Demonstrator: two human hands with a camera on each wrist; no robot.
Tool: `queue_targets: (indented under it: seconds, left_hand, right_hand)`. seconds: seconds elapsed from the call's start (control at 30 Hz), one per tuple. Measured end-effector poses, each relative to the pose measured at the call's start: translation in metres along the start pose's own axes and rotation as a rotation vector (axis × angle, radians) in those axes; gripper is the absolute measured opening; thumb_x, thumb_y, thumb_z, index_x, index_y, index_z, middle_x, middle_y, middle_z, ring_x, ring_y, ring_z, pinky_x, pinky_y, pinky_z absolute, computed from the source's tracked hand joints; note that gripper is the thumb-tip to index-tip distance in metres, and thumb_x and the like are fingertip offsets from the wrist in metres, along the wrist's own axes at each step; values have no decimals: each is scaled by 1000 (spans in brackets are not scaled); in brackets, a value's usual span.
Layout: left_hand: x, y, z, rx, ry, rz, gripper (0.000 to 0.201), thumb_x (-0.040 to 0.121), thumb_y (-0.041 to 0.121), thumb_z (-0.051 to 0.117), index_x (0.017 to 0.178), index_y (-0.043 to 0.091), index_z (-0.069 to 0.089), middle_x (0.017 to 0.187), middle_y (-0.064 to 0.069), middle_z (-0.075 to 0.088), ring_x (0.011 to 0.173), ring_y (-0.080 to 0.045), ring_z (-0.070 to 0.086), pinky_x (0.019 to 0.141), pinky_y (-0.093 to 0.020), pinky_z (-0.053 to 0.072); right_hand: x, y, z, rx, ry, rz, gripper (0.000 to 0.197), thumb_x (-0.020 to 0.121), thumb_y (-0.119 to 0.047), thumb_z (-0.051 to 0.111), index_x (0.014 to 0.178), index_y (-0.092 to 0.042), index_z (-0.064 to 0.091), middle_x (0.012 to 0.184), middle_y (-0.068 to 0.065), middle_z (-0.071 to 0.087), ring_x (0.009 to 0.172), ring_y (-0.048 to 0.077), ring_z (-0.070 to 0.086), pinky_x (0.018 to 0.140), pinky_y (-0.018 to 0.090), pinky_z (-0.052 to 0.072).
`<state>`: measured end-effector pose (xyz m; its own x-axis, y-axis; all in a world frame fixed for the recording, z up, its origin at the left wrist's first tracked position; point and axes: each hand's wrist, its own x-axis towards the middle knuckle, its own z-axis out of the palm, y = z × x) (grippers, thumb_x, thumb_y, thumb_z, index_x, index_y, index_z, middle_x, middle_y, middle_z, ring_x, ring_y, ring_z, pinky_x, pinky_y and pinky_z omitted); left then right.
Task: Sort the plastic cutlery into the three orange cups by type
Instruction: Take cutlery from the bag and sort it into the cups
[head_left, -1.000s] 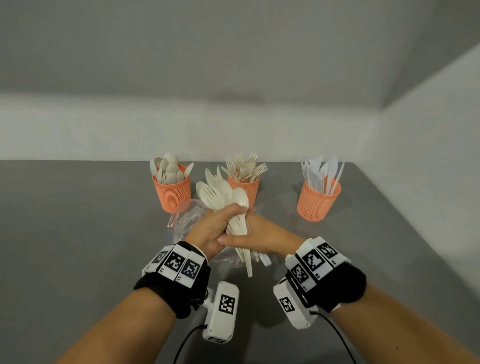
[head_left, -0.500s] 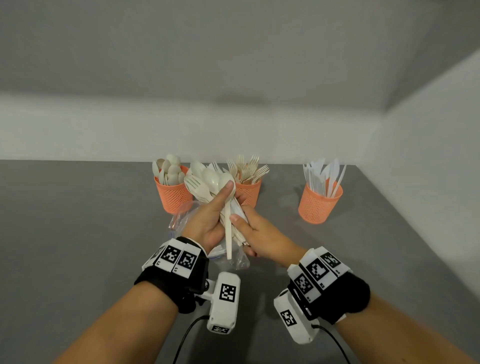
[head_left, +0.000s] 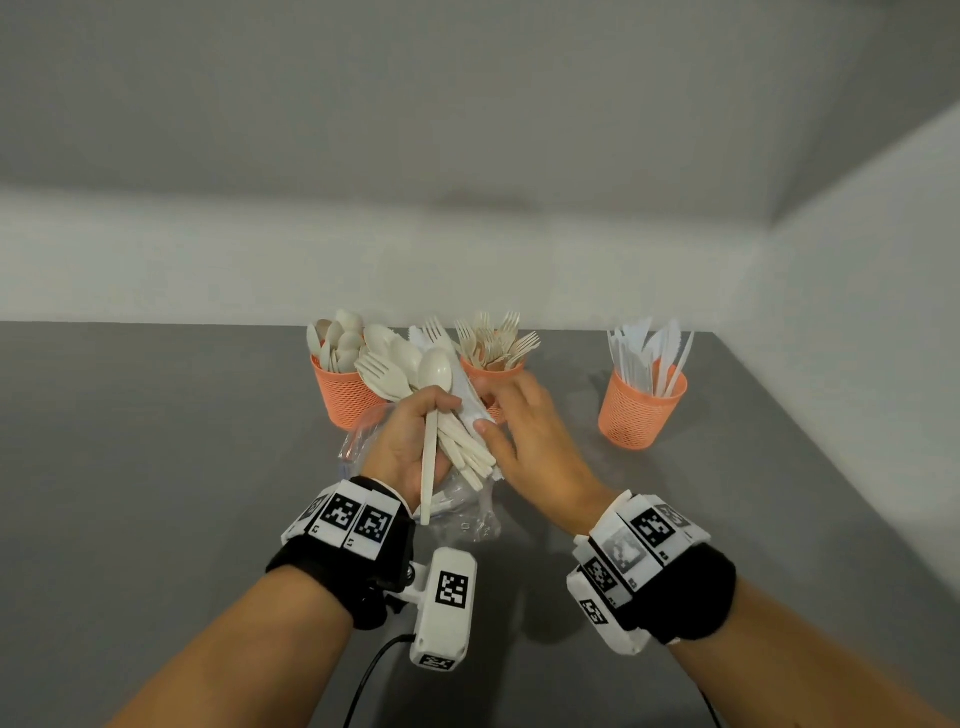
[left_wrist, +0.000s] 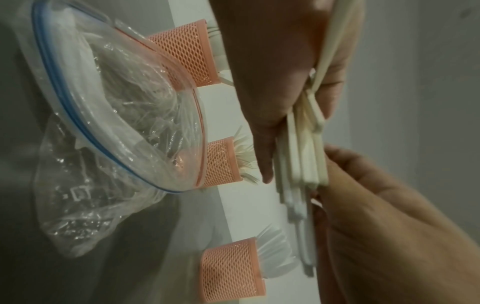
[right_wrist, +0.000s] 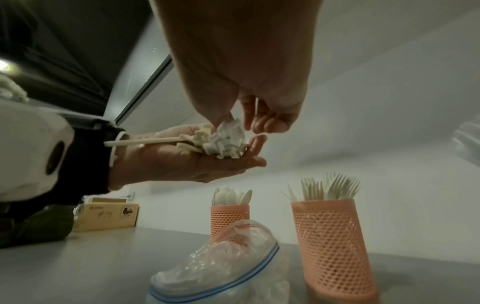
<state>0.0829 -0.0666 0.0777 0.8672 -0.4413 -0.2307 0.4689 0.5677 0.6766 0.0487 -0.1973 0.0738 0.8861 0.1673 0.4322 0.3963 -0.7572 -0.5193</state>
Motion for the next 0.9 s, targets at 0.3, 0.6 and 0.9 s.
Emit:
queue_targets:
  seconds: [0.3, 0.6, 0.9]
  left_hand:
    - [1, -9, 0, -47, -62, 16, 32, 71, 4, 43, 97, -1, 61, 83, -17, 68, 74, -26, 67, 63, -33, 58]
    - [10, -16, 4, 64, 27, -35, 24, 87, 1, 44, 88, -2, 67, 76, -17, 71, 68, -26, 70, 67, -37, 58]
    - [17, -20, 12, 91, 18, -100, 38, 91, 5, 49, 60, 4, 73, 63, -11, 70, 56, -21, 69, 54, -34, 59]
  right_hand:
    - [7, 1, -8, -9, -178, 101, 46, 93, -23, 51, 136, -8, 40, 134, 10, 47, 121, 23, 48, 99, 28, 39]
    - [4, 8, -9, 251, -251, 338, 34, 99, -23, 35, 127, -5, 42, 116, 16, 58, 103, 28, 58, 93, 44, 48]
    - [-1, 17, -13, 640, -199, 523, 36, 100, -20, 37, 135, -15, 37, 107, -2, 56, 89, 9, 55, 77, 22, 48]
